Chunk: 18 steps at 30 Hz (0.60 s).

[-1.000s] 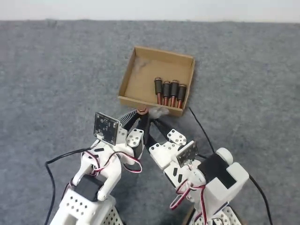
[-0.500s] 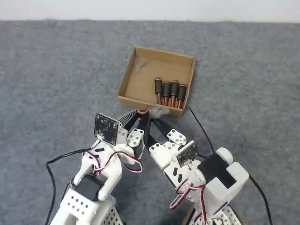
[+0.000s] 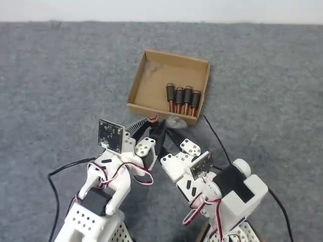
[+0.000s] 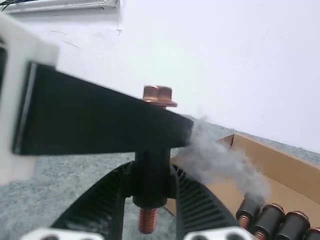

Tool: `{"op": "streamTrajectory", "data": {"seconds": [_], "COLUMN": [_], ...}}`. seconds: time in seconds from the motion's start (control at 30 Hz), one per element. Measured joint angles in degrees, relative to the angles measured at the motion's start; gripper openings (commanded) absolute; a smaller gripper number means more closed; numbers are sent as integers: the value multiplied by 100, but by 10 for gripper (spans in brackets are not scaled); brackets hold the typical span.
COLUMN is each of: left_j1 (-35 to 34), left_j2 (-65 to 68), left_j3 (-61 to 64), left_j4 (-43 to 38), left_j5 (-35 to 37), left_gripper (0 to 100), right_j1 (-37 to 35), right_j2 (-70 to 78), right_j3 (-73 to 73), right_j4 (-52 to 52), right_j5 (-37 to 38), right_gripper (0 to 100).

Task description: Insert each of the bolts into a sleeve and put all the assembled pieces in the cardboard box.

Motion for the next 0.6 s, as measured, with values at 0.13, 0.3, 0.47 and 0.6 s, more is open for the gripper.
{"op": "streamTrajectory", "data": {"seconds": [0.13,0.3,0.47,0.6], "left_j1": [-9,-9,-220,-334], "left_j2": [-9,-9,-9,44], "left_j3": [0,0,18,35], "left_j4": [0,0,0,44], "left_j5": [0,0,0,35], "left_gripper": [132,133,134,134], "right_j1": [0,0,0,0], "right_j2": [0,0,0,0], "right_j3": [0,0,0,0], "right_j4": [0,0,0,0], "right_j5": [0,0,18,9], "right_gripper": [7,7,7,7]}}
